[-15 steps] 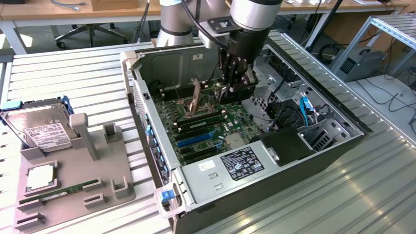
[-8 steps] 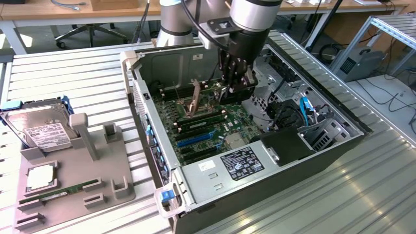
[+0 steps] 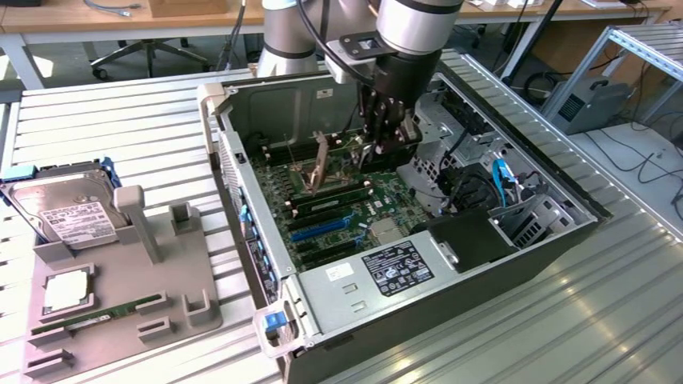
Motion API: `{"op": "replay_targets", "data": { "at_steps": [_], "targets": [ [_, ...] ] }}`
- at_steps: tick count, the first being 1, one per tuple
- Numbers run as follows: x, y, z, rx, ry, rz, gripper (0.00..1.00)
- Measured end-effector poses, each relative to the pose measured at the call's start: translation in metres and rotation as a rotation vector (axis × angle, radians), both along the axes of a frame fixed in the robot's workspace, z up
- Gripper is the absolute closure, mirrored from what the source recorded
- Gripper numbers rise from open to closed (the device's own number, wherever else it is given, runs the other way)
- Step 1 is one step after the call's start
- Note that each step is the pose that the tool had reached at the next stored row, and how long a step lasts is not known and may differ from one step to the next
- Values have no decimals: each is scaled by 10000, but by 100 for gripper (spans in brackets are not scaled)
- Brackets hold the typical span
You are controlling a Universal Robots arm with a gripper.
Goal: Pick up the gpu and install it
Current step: 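Insert the gpu into the slot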
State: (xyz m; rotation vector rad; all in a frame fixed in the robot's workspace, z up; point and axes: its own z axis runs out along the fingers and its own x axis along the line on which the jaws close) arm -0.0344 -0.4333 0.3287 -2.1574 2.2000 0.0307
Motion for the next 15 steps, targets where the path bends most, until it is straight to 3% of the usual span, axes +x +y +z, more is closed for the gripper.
{"op": "replay_targets", "data": {
  "at_steps": [15],
  "targets": [
    [-2, 0, -28, 0, 0, 0, 73]
  ]
}}
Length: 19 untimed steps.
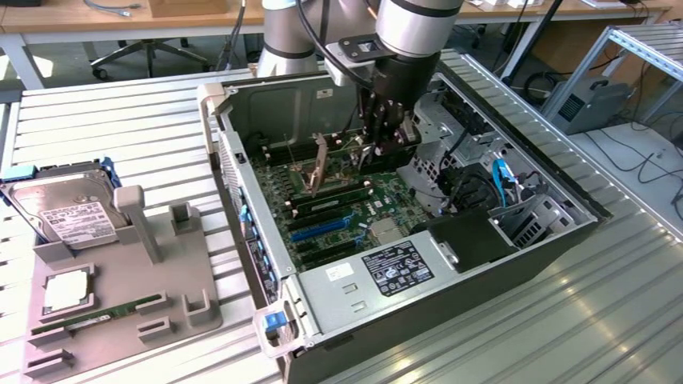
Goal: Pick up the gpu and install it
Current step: 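Insert the gpu into the slot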
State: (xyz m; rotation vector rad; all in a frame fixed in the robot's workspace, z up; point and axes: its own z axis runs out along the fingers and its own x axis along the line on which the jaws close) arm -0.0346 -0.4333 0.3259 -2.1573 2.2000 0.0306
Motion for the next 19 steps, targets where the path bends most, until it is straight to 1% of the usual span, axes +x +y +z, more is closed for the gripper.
{"op": "replay_targets", "data": {
  "at_steps": [19],
  "targets": [
    [-12, 0, -48, 0, 0, 0, 73]
  ]
}}
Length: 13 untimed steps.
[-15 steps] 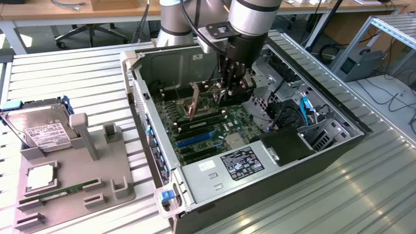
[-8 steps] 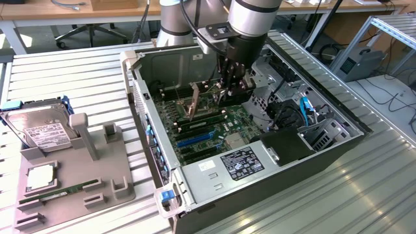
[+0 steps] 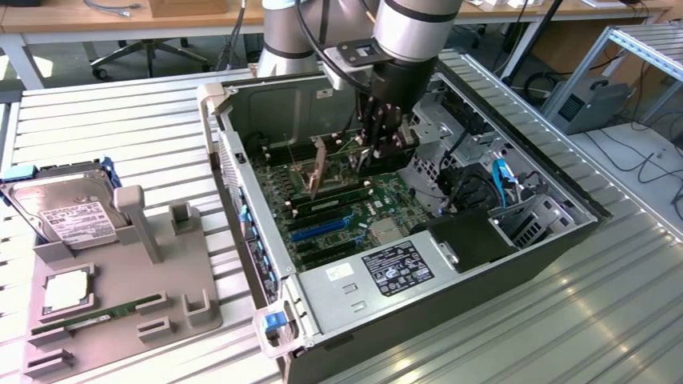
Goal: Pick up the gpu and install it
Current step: 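Insert the gpu into the slot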
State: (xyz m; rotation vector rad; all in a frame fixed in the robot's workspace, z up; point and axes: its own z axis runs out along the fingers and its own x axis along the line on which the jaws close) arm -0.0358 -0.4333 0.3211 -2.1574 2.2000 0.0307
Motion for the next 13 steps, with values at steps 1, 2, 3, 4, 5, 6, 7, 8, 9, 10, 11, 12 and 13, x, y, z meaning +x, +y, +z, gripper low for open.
{"op": "replay_targets", "data": {
  "at_steps": [1, 2, 3, 4, 5, 6, 7, 8, 9, 10, 11, 12, 13],
  "targets": [
    [-2, 0, -3, 1, 0, -1, 73],
    [-3, 0, -4, 0, 0, 0, 73],
    [-5, 0, -4, -1, 0, 0, 73],
    [-8, 0, -5, 0, 0, -1, 73],
    [-11, 0, -5, 0, -1, -1, 73],
    [-13, 0, -6, 1, -1, 0, 73],
    [-19, -2, -5, 0, -3, -1, 73],
    [-24, -4, -6, 2, -5, 0, 73],
    [-31, -7, -5, 1, -7, 0, 73],
    [-38, -11, -5, 0, -8, -1, 73],
    [-43, -14, -5, 1, -10, 0, 73],
    [-50, -20, -5, 1, -11, 0, 73],
    [-53, -25, -5, 0, -12, 0, 73]
  ]
}}
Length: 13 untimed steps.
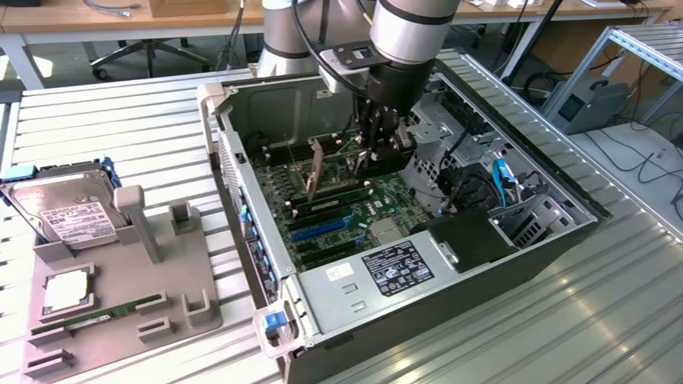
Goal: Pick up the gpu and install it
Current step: 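Insert the gpu into the slot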
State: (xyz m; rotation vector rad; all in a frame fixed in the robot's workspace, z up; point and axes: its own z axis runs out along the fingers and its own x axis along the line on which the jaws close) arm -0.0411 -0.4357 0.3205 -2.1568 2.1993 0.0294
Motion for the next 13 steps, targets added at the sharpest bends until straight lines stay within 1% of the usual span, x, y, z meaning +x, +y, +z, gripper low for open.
{"op": "replay_targets", "data": {
  "at_steps": [2, 7, 13],
  "targets": [
    [-7, -15, 0, -1, 0, 1, 73],
    [-24, -70, -2, 0, 0, -1, 73],
    [-65, -101, -6, 0, -1, 0, 73]
  ]
}}
